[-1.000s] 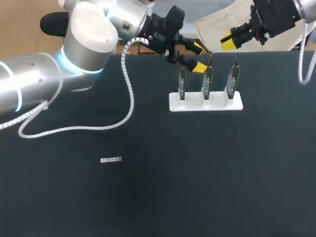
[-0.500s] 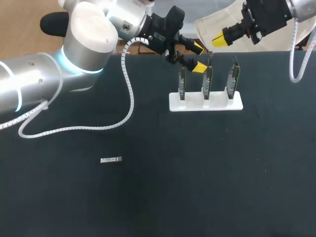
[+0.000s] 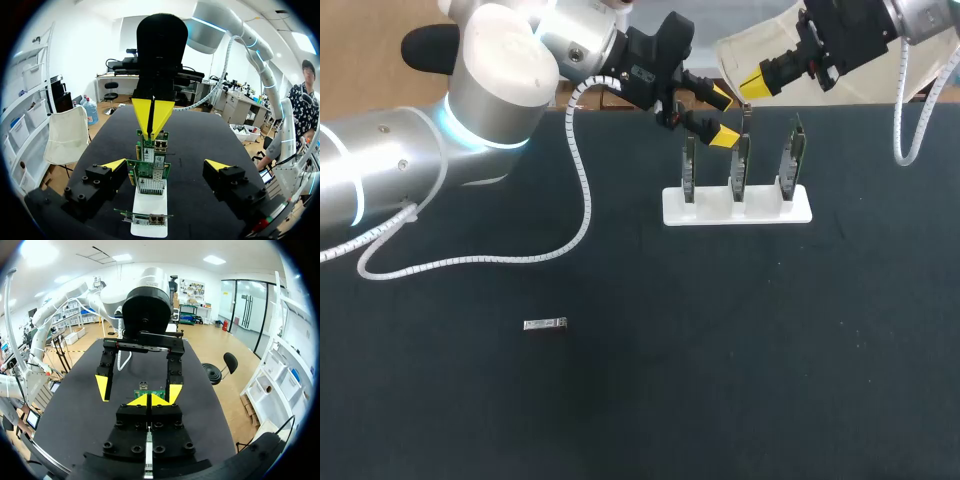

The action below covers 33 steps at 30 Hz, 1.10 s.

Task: Pick up the optical module with the left hand, and insert it into the network port with the right hand.

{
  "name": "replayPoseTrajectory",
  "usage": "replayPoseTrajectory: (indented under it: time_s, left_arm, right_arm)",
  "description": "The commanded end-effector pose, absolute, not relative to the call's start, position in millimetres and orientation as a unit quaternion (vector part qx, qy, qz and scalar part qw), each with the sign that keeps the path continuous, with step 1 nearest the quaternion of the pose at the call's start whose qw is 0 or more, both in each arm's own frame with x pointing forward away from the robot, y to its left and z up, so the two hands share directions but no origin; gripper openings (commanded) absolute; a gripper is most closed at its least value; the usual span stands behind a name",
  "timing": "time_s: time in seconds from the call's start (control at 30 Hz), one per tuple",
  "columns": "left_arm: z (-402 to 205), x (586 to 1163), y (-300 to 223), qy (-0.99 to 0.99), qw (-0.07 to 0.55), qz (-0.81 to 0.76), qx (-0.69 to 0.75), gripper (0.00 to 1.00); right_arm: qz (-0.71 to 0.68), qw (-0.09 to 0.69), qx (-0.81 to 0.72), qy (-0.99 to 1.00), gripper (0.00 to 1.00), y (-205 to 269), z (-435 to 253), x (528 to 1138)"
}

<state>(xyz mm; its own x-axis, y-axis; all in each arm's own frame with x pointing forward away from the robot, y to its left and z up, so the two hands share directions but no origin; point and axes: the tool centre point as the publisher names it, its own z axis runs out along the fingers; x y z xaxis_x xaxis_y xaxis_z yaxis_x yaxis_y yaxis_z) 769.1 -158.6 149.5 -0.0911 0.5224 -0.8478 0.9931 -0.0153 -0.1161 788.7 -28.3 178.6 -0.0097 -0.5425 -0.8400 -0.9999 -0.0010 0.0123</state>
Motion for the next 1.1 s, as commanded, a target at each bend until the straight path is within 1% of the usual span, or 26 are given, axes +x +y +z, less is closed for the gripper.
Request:
replayPoseTrajectory:
  time_s: [0.03, 1.1]
  left_arm:
    - [150, 772, -160, 0.631, 0.304, -0.384, 0.602, 1.00]
    - [150, 772, -160, 0.631, 0.304, -0.384, 0.602, 1.00]
  right_arm:
    - [0.344, 0.333, -0.618, 0.624, 0.00, -28, 177, 789]
    - [0.346, 0.300, -0.623, 0.634, 0.00, -25, 154, 781]
